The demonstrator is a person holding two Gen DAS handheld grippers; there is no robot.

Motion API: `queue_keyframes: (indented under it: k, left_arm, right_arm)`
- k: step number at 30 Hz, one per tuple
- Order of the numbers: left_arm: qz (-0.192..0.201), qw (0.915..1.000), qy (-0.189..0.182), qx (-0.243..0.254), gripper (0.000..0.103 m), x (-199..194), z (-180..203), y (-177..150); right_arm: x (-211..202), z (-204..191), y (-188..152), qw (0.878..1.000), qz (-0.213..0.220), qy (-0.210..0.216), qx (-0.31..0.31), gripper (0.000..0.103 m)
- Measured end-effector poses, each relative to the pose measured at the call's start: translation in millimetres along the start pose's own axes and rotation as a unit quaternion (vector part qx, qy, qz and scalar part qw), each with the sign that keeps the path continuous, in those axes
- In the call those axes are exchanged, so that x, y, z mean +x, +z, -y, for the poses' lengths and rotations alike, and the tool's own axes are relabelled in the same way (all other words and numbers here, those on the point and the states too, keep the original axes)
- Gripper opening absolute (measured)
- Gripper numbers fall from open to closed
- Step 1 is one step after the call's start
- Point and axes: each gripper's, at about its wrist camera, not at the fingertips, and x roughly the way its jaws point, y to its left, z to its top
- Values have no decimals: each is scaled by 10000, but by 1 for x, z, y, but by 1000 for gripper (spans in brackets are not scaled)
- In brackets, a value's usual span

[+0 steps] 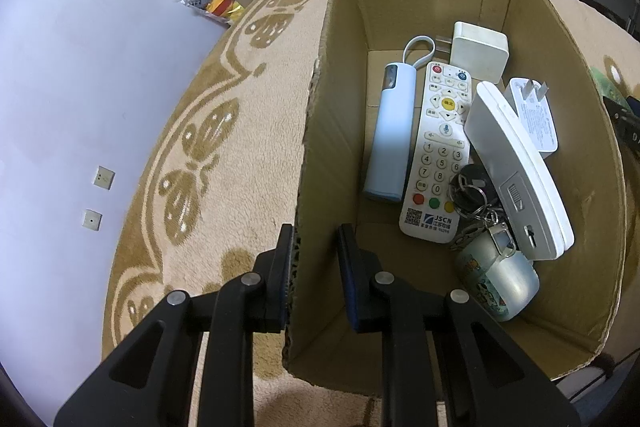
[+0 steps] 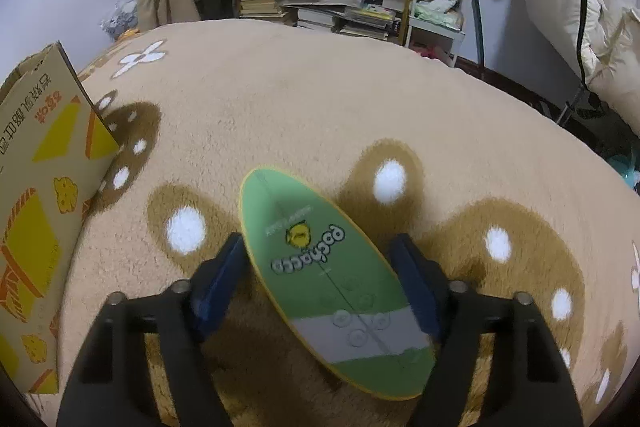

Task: Organize rigid objects
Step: 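Grasp the green 'Pochacco' card with the right gripper, then lift the card with the right gripper and carry it over the box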

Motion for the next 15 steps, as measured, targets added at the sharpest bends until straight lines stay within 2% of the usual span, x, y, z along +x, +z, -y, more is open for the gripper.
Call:
queue_keyframes:
  k: [1, 3, 6, 9, 15]
  left_arm:
    - [0, 10000, -5, -5, 20, 0, 0, 0]
    - [-5, 10000, -16, -18, 20, 0, -1, 0]
    - [3, 10000, 9, 9, 20, -1, -1, 1]
    - [7, 10000, 8, 7, 20, -1, -1, 0]
    - [-1, 10000, 32, 53, 20, 0, 0, 0]
  right_arm:
    - [-1, 1, 0, 10000, -12, -18, 55, 64]
    - [-4, 3, 1, 9997, -56, -53, 238, 59]
    - [-10, 6, 4, 9986, -55, 71, 512, 58]
    - [-17, 2, 5, 9985, 4, 127, 535, 58]
    - [-48, -15, 20, 9946, 376, 727, 639, 58]
